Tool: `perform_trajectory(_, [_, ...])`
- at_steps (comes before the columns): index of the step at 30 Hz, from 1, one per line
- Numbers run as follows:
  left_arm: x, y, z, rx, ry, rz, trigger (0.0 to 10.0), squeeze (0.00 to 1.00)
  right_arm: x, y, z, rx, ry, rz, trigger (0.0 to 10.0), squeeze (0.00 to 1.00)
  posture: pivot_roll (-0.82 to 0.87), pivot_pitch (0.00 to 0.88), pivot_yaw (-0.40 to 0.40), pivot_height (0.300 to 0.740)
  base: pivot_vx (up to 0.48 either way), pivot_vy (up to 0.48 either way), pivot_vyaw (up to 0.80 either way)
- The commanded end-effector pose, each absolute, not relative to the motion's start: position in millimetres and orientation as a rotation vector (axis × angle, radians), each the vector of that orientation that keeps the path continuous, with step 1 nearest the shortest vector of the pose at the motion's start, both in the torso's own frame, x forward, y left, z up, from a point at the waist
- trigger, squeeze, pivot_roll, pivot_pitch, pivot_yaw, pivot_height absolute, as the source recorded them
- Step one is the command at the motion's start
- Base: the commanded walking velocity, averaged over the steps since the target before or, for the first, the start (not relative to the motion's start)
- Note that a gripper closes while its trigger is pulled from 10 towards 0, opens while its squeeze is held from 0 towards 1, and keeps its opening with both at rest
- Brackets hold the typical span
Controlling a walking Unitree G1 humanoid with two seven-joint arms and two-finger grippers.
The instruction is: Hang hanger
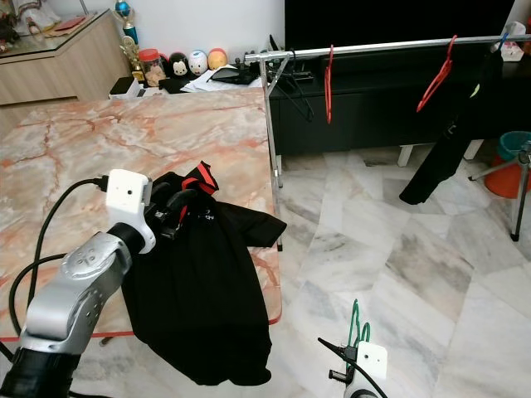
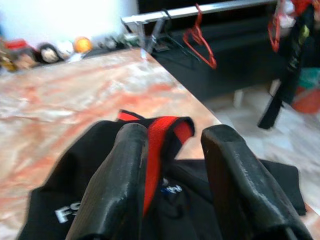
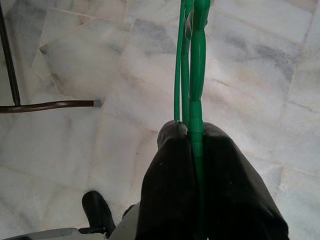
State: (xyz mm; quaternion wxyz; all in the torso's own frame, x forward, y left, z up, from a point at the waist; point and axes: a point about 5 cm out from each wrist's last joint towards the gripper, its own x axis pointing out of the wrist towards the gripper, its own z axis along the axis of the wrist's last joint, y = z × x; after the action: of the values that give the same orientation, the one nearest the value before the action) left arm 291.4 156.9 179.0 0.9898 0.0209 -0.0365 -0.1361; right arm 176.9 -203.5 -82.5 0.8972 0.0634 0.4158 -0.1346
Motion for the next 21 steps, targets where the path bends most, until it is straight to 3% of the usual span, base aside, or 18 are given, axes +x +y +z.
perform_trajectory(1, [286, 181, 179, 0.098, -0.121, -0.124, 10.0, 1.0, 175, -199, -84, 0.132, 0.877, -0.265, 10.0, 0.0, -0.16, 0.027, 0.097, 0.74, 0.0, 0.0, 0.0])
perform_trajectory(2, [282, 195, 172, 0.102, -0.118, -0.031, 10.0, 0.0, 176, -199, -84, 0.132, 0.877, -0.264, 10.0, 0.0, -0.16, 0.026, 0.097, 0.74, 0.0, 0.0, 0.0])
perform_trajectory(7, [269, 215, 150, 0.127, -0.069, 0.071, 10.0, 0.0, 176, -200, -84, 0.128, 0.877, -0.263, 10.0, 0.0, -0.16, 0.022, 0.085, 0.74, 0.0, 0.0, 0.0])
perform_trajectory(21, [258, 196, 139, 0.092, -0.095, 0.017, 10.0, 0.0, 174, -205, -84, 0.101, 0.883, -0.25, 10.0, 0.0, -0.19, 0.0, 0.07, 0.74, 0.0, 0.0, 0.0])
